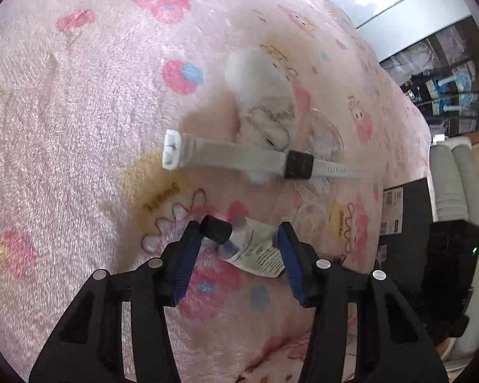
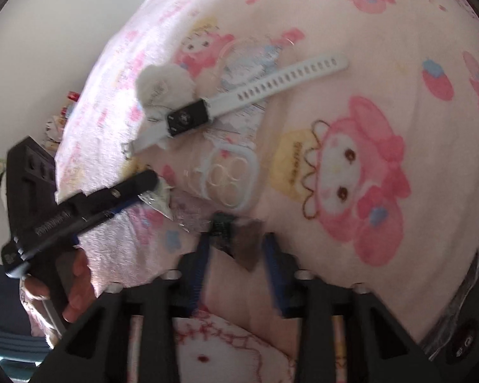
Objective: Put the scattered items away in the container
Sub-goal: 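Grasp the hand-cream tube with the right gripper, then carry the tube over the black box and open the right gripper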
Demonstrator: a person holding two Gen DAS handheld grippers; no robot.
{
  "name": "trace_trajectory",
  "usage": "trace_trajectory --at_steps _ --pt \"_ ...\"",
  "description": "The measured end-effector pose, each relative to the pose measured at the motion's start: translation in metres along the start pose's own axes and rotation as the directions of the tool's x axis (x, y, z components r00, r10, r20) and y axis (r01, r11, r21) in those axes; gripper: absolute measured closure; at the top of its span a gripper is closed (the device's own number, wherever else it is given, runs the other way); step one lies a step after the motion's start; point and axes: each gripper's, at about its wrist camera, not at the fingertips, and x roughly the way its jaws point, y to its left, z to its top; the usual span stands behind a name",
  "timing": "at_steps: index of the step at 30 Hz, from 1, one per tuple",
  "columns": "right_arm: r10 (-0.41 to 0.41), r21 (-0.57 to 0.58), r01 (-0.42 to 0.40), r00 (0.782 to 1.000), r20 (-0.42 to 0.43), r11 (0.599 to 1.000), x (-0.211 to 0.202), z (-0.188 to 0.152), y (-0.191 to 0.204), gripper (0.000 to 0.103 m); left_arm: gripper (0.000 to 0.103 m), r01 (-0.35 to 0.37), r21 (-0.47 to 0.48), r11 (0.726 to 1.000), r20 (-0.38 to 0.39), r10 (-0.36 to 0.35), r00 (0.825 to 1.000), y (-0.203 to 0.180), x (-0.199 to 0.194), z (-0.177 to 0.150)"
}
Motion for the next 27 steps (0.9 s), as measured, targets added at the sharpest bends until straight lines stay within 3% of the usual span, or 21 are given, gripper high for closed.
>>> trace_trajectory --at_steps 5,10,17,24,27 --pt "-0.067 0.027 0.065 0.995 0.074 0.998 -0.014 -0.005 -0.001 0.077 0.053 0.102 0.011 0.995 -0.036 -0.102 0.994 0.012 -0.013 -0.005" --pt "0.014 0.098 -0.016 1.000 0.020 0.995 0.010 0.004 -0.016 0.077 0.053 0.059 -0.020 0.998 -0.057 -0.061 0.997 0.025 0.004 -0.003" --pt "-0.012 0.051 0.010 0.999 0.040 0.999 0.006 -0.001 0.002 0.075 0.051 0.036 -0.004 0.999 -0.074 -0.037 0.997 0.010 -0.007 -0.012" --pt "-0.016 0.064 0.007 0.988 0.151 0.998 -0.044 -0.017 0.006 0.075 0.052 0.095 0.035 0.995 -0.031 -0.094 0.995 -0.035 -0.042 -0.020" --pt "-0.024 0.065 0.009 0.973 0.231 0.998 -0.094 -0.031 0.000 0.075 0.052 0.130 0.084 0.988 -0.013 -0.130 0.991 -0.069 -0.059 -0.023"
